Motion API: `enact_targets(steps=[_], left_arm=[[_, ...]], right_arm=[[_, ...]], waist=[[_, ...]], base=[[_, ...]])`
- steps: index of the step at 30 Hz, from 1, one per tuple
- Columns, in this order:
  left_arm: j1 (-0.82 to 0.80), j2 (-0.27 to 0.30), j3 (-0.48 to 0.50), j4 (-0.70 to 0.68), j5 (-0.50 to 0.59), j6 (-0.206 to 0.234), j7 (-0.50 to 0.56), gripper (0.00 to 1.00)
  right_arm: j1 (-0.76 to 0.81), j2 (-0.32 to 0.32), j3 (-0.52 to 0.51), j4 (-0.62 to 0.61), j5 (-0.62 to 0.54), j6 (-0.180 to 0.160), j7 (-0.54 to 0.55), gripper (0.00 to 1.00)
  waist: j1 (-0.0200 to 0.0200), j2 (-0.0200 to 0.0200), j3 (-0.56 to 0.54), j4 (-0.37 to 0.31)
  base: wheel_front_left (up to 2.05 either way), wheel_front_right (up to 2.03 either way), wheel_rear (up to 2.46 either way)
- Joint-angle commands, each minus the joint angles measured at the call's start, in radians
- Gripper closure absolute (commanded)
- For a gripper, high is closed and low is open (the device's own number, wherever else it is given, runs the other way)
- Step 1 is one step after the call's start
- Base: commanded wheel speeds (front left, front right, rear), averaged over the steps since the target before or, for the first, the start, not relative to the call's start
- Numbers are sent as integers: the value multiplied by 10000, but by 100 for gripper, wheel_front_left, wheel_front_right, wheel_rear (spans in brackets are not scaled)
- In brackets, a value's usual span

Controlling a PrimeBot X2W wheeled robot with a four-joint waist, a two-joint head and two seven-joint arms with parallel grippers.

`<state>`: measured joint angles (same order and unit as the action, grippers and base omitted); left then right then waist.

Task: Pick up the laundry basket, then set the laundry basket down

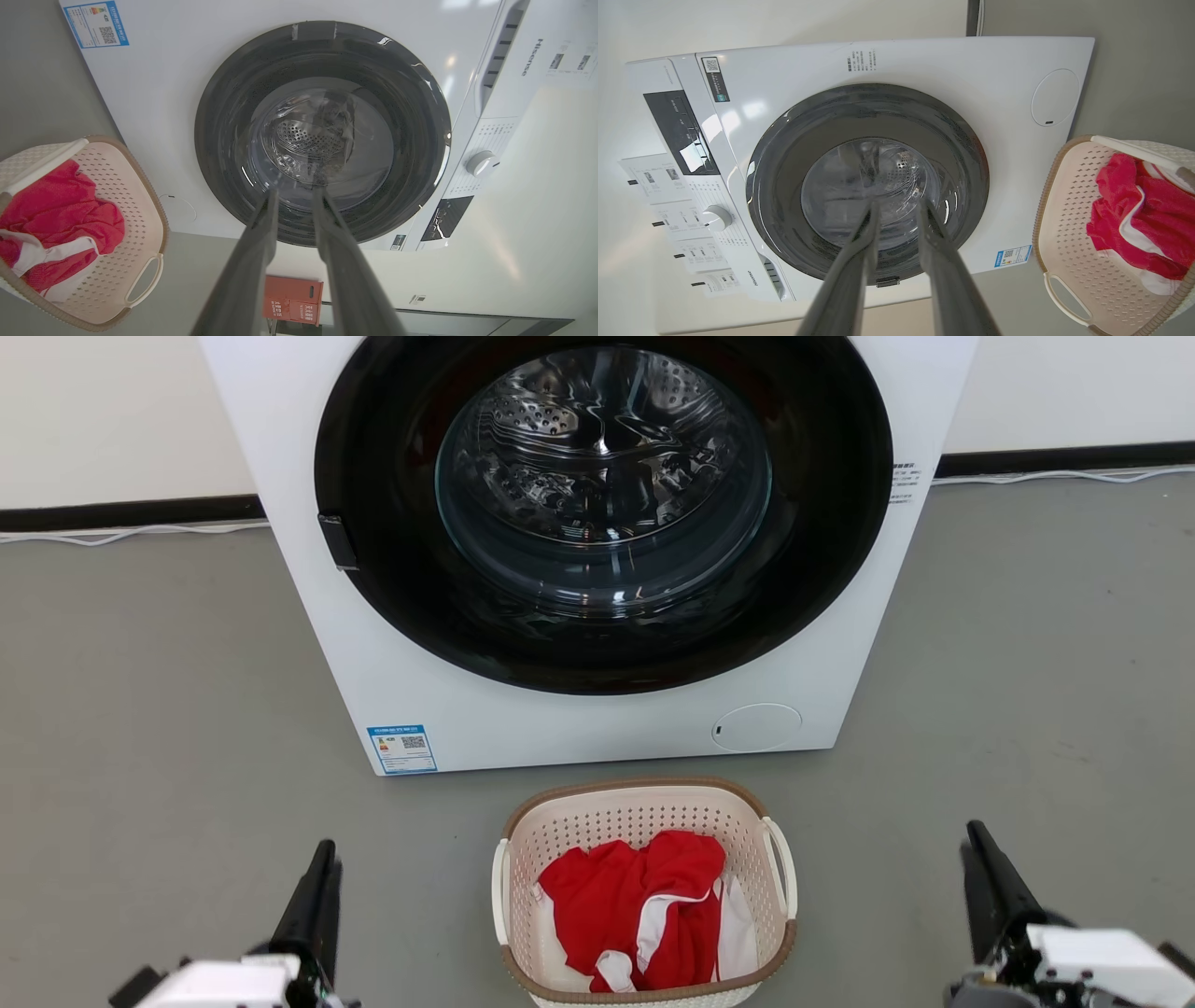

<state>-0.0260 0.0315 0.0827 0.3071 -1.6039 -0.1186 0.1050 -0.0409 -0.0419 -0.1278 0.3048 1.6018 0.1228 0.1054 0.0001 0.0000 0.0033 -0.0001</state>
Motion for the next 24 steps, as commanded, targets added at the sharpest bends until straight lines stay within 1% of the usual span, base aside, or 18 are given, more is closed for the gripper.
enact_targets(steps=[1, 6, 10, 18, 24], left_arm=[[-171, 51, -18, -194, 2, -4, -50, 0], [-131, 56, -127, -276, 0, -9, -202, 0], [-89, 61, -212, -336, 18, -13, -323, 0], [-54, 68, -312, -323, 291, -19, -530, 0], [-58, 75, -234, -227, 1023, -15, -706, 0]], right_arm=[[-147, -32, -2, -207, 4, 3, -37, 0], [-85, -34, 70, -344, -19, 6, -164, 0], [-29, -66, 153, -437, -128, 9, -284, 0], [-9, -214, 337, -521, -742, 13, -532, 0], [6, -259, 371, -643, -1757, 17, -710, 0]], waist=[[1, 0, 3, 0], [22, 0, -21, 6], [2, 0, -6, 10], [0, 0, -11, 17], [0, 0, -23, 30]], base=[[0, 0, 0], [0, 0, 0], [0, 0, 0], [0, 0, 0], [0, 0, 0]])
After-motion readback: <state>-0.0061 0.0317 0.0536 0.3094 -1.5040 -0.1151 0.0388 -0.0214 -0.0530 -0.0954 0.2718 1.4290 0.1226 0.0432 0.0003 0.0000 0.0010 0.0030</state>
